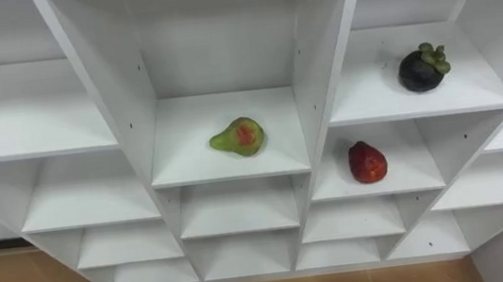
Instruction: Collect fruits from the closet
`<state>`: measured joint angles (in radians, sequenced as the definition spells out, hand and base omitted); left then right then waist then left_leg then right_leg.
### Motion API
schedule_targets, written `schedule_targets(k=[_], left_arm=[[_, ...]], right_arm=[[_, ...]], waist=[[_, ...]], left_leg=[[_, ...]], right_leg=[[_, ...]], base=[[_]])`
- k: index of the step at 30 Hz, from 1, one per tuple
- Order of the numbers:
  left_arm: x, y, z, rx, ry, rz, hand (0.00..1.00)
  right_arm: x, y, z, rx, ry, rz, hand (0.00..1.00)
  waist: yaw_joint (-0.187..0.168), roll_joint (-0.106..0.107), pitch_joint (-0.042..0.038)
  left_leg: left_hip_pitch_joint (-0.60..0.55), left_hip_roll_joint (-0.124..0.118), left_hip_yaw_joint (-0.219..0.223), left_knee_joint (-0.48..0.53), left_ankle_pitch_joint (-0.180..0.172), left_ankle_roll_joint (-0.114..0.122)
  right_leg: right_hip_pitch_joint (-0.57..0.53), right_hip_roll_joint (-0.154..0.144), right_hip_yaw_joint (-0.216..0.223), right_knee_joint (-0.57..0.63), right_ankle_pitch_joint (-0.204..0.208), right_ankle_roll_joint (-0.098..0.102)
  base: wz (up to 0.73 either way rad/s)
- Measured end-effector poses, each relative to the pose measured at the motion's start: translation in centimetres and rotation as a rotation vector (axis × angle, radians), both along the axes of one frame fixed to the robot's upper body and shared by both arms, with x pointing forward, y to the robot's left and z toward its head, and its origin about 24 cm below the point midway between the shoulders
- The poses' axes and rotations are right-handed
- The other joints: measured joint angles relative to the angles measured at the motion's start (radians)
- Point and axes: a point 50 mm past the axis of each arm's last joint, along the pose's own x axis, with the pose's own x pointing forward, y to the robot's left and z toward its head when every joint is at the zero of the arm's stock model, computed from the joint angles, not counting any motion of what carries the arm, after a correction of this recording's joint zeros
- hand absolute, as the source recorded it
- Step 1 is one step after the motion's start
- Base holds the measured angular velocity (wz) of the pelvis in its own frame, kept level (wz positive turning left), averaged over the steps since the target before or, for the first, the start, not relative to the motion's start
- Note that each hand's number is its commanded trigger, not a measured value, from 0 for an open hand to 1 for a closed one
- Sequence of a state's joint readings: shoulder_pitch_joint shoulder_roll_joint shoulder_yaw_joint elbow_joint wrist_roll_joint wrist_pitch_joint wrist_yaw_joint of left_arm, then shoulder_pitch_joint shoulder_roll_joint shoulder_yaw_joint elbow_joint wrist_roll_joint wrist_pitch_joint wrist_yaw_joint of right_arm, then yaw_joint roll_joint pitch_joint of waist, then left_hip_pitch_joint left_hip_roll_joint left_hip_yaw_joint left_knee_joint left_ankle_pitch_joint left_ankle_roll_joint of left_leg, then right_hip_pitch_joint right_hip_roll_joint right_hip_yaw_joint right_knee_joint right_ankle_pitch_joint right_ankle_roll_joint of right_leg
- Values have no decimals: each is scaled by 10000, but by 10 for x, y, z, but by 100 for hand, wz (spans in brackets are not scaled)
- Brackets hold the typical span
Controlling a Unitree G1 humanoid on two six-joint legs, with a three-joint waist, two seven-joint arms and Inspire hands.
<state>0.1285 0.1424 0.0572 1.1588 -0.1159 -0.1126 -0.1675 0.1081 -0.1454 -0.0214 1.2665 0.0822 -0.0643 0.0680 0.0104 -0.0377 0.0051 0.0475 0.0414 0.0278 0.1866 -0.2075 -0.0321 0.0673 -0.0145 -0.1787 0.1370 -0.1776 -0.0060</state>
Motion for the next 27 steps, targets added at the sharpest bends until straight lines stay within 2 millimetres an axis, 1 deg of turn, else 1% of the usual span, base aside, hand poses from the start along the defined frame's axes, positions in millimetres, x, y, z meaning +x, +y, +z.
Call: schedule_targets(k=[1, 2, 3, 5, 8, 11, 14, 18, 24, 27], left_arm=[[0, 0, 0, 0, -1, 0, 100], [0, 0, 0, -2, 3, 7, 100], [-1, 0, 0, -2, 17, 13, 100], [-1, 0, 0, -1, 18, 8, 100], [0, 0, 0, -3, 3, -1, 100], [0, 0, 0, -8, 14, -3, 100], [0, 0, 0, -15, 13, -9, 100], [0, -2, 0, -40, 21, 70, 100], [0, -2, -1, 13, 31, 27, 100], [0, -2, 0, 85, 25, 50, 100]], right_arm=[[0, 0, 0, 0, -1, 0, 0], [1, 0, 0, -3, -10, 11, 0], [2, 0, 0, -10, -31, 52, 0], [2, 0, 0, -14, -20, 84, 0], [3, 0, 0, -21, -45, 87, 0], [3, 0, 0, -64, -47, 72, 0], [2, 0, 0, -255, -37, 7, 0], [4, -1, 1, -538, -168, -50, 0], [1, -2, 1, -915, -125, -152, 0], [2, -2, 1, -1073, -191, -80, 0]], waist=[[0, 1, -1], [-1, 24, -21], [-5, 4, -59], [-9, 13, -64], [-12, 36, -62], [-23, 71, -32], [-34, 85, -31], [5, 125, -38], [-8, 144, -46], [-28, 176, -34]], left_leg=[[0, 0, 0, 0, 0, 0], [1, 0, 0, 1, 0, 0], [5, 0, 0, 1, 0, 0], [6, 0, 0, 0, 0, 0], [21, 0, 0, 0, 0, 0], [18, 0, 1, -1, 0, 0], [37, 0, 22, -5, 0, 0], [97, 5, 206, -52, 0, 0], [79, 5, 228, -55, 0, 0], [86, 5, 232, -54, 0, 0]], right_leg=[[0, 0, 0, 0, 0, 0], [-1, 0, -12, -1, 0, 0], [-1, 0, -37, -1, 0, 0], [4, 0, -27, 0, 1, -1], [11, 1, -4, 5, 1, -1], [21, 0, 3, 11, 2, -1], [8, -1, 26, 10, 2, -1], [17, -3, 145, 37, 4, 4], [31, -3, 155, 63, 5, 5], [18, -7, 159, 107, 4, 4]], base=[[0], [0], [0], [0], [0], [0], [-2], [-11], [-1], [0]])
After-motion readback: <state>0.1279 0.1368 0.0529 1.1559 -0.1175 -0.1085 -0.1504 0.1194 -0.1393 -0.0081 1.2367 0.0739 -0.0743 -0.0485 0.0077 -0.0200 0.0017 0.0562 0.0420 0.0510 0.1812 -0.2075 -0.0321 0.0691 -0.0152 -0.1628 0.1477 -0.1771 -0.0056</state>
